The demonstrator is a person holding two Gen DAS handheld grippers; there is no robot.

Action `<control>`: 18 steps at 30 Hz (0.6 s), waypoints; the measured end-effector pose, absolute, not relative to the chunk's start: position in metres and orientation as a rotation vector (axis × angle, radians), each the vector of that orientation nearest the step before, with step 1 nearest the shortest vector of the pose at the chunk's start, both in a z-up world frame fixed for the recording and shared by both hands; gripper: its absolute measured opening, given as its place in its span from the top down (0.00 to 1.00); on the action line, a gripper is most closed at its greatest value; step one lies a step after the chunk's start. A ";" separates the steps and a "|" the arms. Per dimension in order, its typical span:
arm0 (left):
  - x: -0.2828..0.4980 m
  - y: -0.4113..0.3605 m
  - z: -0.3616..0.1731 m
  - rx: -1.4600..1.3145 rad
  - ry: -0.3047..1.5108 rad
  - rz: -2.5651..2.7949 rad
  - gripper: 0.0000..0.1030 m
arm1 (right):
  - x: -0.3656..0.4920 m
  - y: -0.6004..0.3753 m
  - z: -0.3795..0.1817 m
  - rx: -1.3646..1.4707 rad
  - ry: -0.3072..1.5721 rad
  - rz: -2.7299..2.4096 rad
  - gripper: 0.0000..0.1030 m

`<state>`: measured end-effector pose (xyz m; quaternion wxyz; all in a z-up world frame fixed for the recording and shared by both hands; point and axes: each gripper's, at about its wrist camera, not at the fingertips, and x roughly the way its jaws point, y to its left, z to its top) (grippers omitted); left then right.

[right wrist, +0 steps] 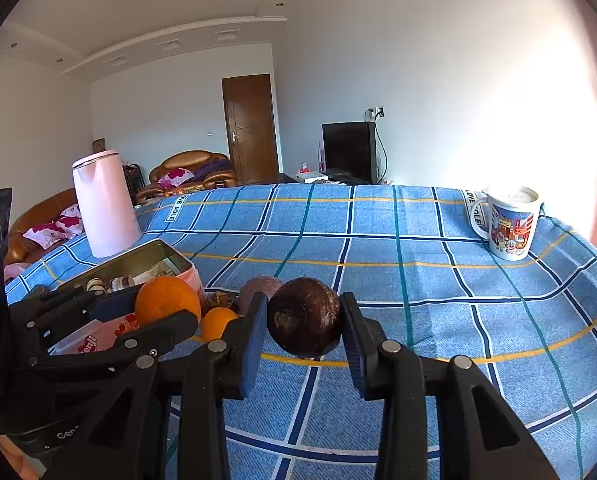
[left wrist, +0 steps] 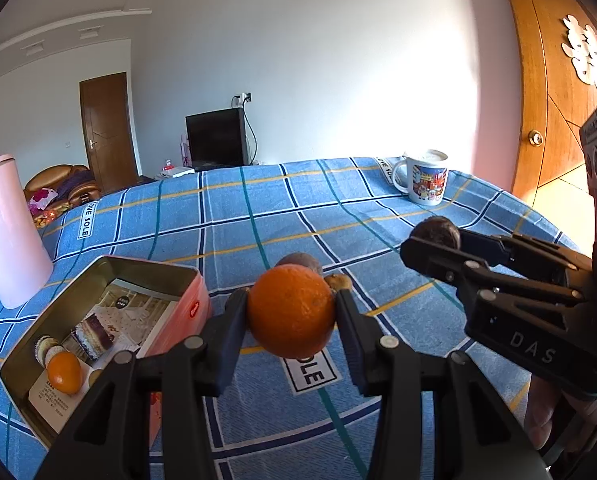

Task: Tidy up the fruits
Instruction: 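Carry the orange and passion fruit toward the pink tin with both tools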

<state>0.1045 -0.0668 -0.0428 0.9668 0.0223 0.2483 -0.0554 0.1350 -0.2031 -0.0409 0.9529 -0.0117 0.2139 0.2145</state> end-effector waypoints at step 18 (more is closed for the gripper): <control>0.091 -0.061 -0.036 0.034 0.420 -0.091 0.55 | 0.125 -0.201 -0.036 -0.041 0.378 0.437 0.63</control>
